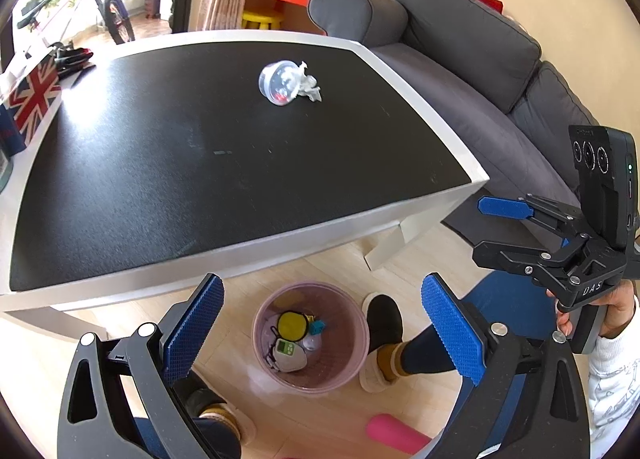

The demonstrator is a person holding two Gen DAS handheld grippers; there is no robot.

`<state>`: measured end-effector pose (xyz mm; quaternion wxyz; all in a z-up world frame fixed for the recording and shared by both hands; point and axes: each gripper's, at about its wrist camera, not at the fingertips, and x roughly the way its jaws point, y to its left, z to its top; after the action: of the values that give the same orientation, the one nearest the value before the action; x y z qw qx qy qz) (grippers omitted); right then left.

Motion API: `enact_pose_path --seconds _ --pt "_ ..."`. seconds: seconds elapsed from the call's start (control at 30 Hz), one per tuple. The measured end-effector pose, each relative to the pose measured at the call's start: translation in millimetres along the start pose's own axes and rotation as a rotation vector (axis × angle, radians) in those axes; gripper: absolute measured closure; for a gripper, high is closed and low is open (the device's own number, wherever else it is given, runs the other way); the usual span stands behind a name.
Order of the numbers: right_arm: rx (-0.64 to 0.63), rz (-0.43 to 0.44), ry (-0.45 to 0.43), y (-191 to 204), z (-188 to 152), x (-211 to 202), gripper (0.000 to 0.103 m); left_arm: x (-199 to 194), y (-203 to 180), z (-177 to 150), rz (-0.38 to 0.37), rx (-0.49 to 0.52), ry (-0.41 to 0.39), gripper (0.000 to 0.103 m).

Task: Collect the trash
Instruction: 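Move both tools back over the table toward the clear container and tissue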

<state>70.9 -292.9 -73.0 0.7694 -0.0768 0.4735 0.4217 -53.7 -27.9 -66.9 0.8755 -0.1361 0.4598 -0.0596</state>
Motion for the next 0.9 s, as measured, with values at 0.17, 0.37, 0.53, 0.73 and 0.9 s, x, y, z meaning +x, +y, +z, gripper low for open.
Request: enact_pose_path --seconds 0.17,0.37,0.53,0.73,0.9 --pt "-0.005 -0.007 -0.018 -4.5 17.1 -0.6 0.007 -0.6 8.9 17.3 0.005 -0.005 -0.021 0.008" --pt "-0.010 -0.016 -0.049 -13.1 50.1 -0.2 0.006 2.4 20.4 42.3 0.015 -0.006 -0.038 0.008" --pt "-0.022 -0.023 -0.053 -19.3 77.5 6.7 0.006 8.0 29.0 63.7 0.018 -0.002 -0.047 0.008" --pt "-0.019 -0.027 -0.038 -28.4 100.0 20.9 0.006 20.5 32.6 88.7 0.010 0.020 -0.039 0.008" --pt "-0.026 -0.030 -0.019 -32.4 112.2 32.9 0.006 35.5 36.5 111.3 -0.002 0.039 -0.022 0.008"
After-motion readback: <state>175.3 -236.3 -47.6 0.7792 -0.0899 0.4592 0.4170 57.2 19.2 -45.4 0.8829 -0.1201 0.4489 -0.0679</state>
